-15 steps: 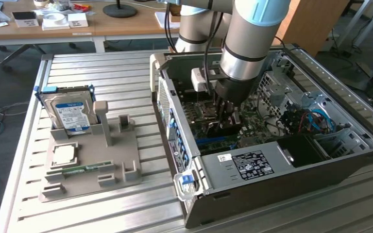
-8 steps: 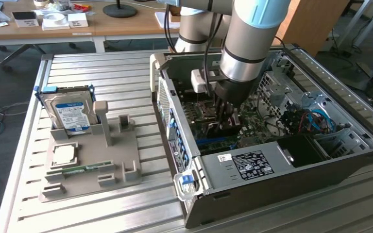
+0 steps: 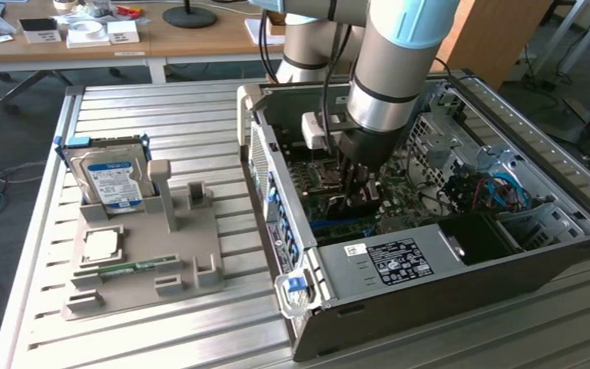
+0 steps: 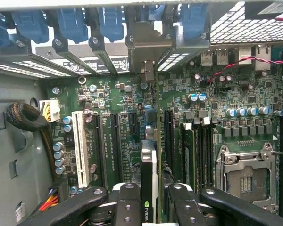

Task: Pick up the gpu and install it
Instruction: 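Insert the gpu into the slot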

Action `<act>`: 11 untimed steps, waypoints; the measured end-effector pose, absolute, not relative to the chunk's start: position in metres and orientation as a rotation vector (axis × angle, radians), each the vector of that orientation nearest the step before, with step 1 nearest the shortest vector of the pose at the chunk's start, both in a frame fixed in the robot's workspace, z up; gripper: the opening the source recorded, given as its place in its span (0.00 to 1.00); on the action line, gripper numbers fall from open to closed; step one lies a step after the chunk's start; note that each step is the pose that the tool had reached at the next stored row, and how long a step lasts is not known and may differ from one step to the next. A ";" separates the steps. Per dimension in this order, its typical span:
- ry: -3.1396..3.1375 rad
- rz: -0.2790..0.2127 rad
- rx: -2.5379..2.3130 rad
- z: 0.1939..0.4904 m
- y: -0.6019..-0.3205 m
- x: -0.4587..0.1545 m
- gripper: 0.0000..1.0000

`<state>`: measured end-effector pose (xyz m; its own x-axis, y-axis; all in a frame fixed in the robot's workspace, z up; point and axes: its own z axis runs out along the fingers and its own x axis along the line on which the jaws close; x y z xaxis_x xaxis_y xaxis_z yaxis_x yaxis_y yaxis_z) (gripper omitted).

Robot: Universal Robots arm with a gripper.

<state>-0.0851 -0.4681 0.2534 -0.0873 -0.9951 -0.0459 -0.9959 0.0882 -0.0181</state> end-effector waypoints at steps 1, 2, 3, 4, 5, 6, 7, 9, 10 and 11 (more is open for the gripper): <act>2.283 0.027 -2.090 0.253 -0.468 -0.086 0.27; 2.283 0.027 -2.090 0.253 -0.468 -0.086 0.27; 2.283 0.027 -2.090 0.253 -0.468 -0.086 0.27; 2.282 0.028 -2.090 0.252 -0.468 -0.086 0.27; 2.282 0.028 -2.090 0.252 -0.468 -0.086 0.27; 2.283 0.027 -2.090 0.251 -0.468 -0.086 0.27; 2.283 0.027 -2.090 0.250 -0.468 -0.086 0.27; 2.283 0.027 -2.091 0.249 -0.468 -0.086 0.27; 2.283 0.027 -2.091 0.249 -0.468 -0.087 0.27; 2.283 0.027 -2.091 0.249 -0.468 -0.086 0.27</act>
